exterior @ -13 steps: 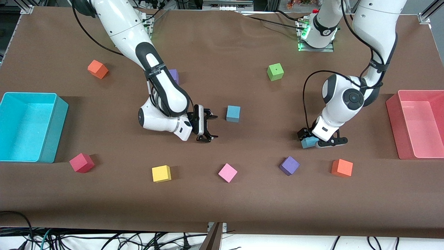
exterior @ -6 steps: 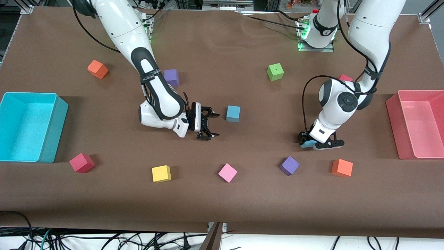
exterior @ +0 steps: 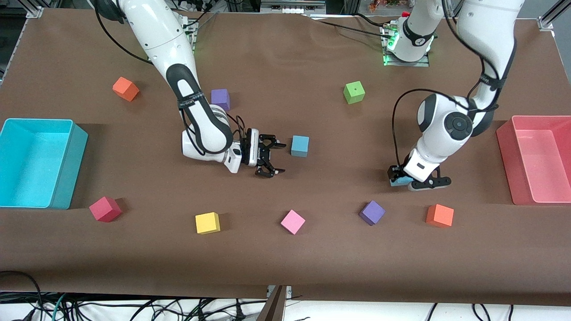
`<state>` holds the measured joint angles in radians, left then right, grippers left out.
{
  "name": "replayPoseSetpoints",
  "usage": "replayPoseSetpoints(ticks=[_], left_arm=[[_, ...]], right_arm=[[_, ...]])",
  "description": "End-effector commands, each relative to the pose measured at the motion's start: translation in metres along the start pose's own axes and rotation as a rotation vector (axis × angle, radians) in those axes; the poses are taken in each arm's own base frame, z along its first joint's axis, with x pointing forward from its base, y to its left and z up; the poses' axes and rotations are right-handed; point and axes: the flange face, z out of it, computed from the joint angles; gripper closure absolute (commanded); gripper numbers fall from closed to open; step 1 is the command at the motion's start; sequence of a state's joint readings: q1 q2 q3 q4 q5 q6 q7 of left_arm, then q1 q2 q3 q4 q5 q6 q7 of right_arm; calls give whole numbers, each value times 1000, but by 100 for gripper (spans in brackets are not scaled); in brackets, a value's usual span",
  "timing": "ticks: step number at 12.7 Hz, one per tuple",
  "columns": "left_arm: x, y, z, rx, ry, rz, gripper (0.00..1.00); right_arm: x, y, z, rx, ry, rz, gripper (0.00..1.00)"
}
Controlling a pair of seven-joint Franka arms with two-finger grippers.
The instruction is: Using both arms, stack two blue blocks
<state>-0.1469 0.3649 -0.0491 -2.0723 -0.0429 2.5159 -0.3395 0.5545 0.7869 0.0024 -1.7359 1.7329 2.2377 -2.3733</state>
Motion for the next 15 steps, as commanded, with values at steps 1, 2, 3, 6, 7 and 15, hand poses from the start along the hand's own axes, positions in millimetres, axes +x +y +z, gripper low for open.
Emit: replayPoseSetpoints(ticks=[1, 2, 3, 6, 7, 15], left_arm=[[-29, 42, -20, 22, -46, -56, 98], [-40, 66, -21, 21, -47, -81, 98], [-50, 85, -23, 28, -57, -113, 98], [-76, 140, -29, 29, -63, -157, 98], [-80, 156, -33, 21, -55, -164, 98], [-86, 228, -46, 2, -53, -219, 98]], right_arm=[[-2, -12, -2, -5, 30, -6, 0], [-3, -15, 0, -13, 39, -2, 0], [-4, -20, 6, -13, 44, -9, 0], [-7, -31, 21, -31, 70, 6, 0], [-10, -36, 28, -27, 71, 16, 0], [-32, -52, 26, -12, 39, 2, 0]])
